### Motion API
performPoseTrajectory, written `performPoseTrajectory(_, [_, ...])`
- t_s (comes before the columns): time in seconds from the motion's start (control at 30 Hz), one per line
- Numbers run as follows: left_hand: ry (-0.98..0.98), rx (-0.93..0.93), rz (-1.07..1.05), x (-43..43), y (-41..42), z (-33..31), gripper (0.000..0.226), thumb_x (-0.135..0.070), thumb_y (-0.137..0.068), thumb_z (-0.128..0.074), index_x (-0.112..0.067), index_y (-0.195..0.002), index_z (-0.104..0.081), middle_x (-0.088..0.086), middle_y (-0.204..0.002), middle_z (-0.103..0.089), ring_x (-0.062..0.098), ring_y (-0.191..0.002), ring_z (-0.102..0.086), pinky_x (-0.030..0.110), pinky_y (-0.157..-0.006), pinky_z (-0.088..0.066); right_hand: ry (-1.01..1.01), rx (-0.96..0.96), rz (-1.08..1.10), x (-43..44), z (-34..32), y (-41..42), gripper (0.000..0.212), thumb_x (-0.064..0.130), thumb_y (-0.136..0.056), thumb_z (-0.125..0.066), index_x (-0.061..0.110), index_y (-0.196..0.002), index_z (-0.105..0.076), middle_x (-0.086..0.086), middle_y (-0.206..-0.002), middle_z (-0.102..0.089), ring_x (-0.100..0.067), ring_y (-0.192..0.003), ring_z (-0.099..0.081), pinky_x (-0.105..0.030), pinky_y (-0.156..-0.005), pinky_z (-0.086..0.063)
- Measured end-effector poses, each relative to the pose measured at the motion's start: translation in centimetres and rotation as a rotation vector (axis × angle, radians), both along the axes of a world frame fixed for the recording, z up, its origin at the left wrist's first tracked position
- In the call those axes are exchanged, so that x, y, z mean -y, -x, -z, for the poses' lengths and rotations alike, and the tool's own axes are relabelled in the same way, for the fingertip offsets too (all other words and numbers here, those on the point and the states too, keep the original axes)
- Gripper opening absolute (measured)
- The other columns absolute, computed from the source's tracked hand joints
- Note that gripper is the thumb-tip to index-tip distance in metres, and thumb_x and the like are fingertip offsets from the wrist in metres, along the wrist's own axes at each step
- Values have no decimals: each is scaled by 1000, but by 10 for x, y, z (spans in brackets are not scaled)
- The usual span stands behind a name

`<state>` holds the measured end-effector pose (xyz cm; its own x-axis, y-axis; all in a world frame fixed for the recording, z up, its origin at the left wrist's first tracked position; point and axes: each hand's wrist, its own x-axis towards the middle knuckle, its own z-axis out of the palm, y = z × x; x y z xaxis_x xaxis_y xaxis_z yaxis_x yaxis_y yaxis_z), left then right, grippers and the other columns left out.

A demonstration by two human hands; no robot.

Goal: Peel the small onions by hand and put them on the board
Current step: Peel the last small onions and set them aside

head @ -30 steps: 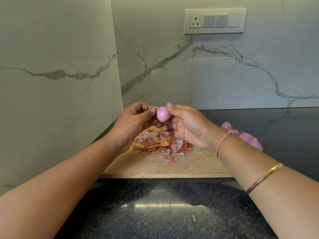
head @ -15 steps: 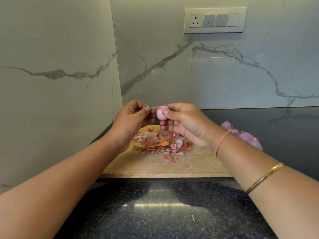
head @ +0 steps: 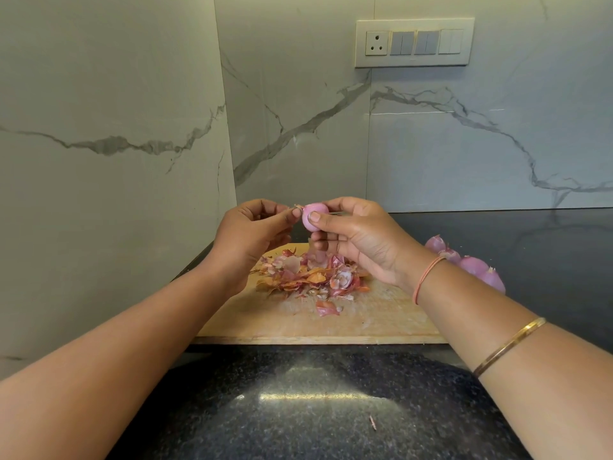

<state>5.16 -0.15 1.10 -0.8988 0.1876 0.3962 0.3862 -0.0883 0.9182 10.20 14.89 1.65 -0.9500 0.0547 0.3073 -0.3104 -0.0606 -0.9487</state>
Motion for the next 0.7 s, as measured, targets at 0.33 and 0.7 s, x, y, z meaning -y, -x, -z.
performPoseTrajectory(0.33, [-191,150,200,-4,-9,-4,15,2,-87,-57,-3,-76,-66,4,-66,-71,10,-62,-68,16,-62,-54,-589,-280,349,7,4,1,43,15,-69,-84,28,-80,-44,-1,-89,-62,-26,-82,-64,-49,-77,-55])
performPoseTrajectory(0.7, [-149,107,109,-4,-6,-5,13,3,-85,-54,-1,-73,-57,12,-71,-54,10,-55,-61,20,-63,-56,-565,-321,283,8,6,3,31,15,-77,-76,28,-85,-49,-8,-93,-67,-29,-82,-67,-48,-76,-56])
